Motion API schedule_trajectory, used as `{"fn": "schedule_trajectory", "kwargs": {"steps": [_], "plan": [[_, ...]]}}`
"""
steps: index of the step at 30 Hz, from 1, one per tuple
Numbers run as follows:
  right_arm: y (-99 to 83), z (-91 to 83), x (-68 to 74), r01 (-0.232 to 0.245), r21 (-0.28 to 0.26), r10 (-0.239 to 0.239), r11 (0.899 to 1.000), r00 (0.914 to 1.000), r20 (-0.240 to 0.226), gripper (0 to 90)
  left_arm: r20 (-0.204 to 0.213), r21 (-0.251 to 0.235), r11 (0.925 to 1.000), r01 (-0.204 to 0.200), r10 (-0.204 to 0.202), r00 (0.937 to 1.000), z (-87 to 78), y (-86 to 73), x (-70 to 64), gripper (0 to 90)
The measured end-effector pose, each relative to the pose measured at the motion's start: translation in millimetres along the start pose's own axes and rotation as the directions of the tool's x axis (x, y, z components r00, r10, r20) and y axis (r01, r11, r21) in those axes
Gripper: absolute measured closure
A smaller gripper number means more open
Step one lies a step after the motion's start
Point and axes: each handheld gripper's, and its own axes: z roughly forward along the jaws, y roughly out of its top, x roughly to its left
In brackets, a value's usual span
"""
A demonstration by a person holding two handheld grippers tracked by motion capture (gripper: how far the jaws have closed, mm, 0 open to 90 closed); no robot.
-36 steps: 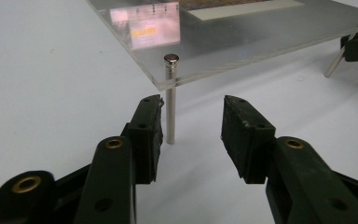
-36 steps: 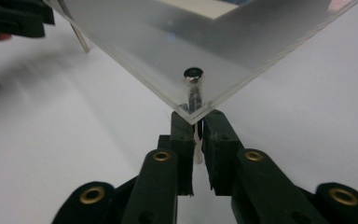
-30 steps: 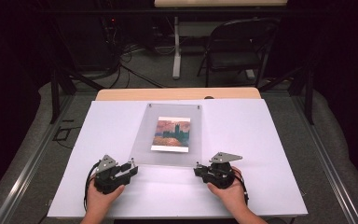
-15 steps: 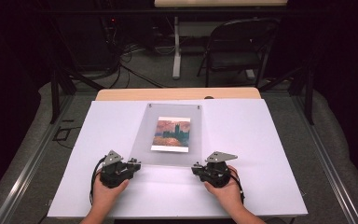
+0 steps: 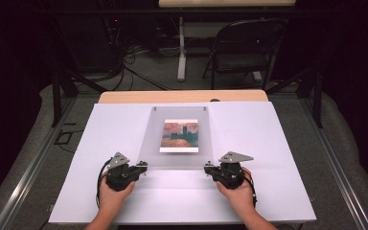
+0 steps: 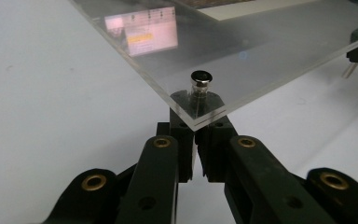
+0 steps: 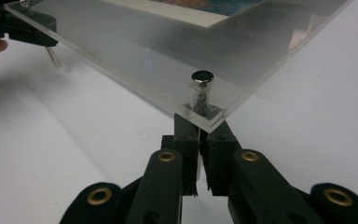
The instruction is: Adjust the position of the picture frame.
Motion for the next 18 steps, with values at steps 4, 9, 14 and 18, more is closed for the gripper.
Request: {"fn": "schedule_trajectory", "kwargs": {"steps": [4, 9, 14, 18], "plan": [[4.4, -4.0, -11.1, -0.018, -0.021, 0.018, 1.000, 0.9995, 0.025, 85.2, 0.015, -0.006, 1.0000, -0.004, 0.004, 0.9999, 5.4, 6.7, -6.0, 85.3], [8.7, -3.6, -19.0, -0.030, -0.040, 0.032, 0.999, 0.9986, 0.042, 85.2, 0.009, -0.015, 0.9998, 0.011, -0.011, 0.9999, 12.6, 13.8, -6.1, 85.3], [13.0, -1.6, -27.3, -0.032, -0.041, 0.034, 0.999, 0.9980, 0.053, 85.2, 0.007, -0.024, 0.9995, 0.021, -0.021, 0.9997, 22.8, 20.6, -3.8, 85.2], [14.0, -0.5, -33.2, -0.039, -0.047, 0.042, 0.998, 0.9971, 0.064, 85.2, 0.005, -0.024, 0.9994, 0.024, -0.024, 0.9997, 29.6, 24.1, -4.3, 85.2]]}}
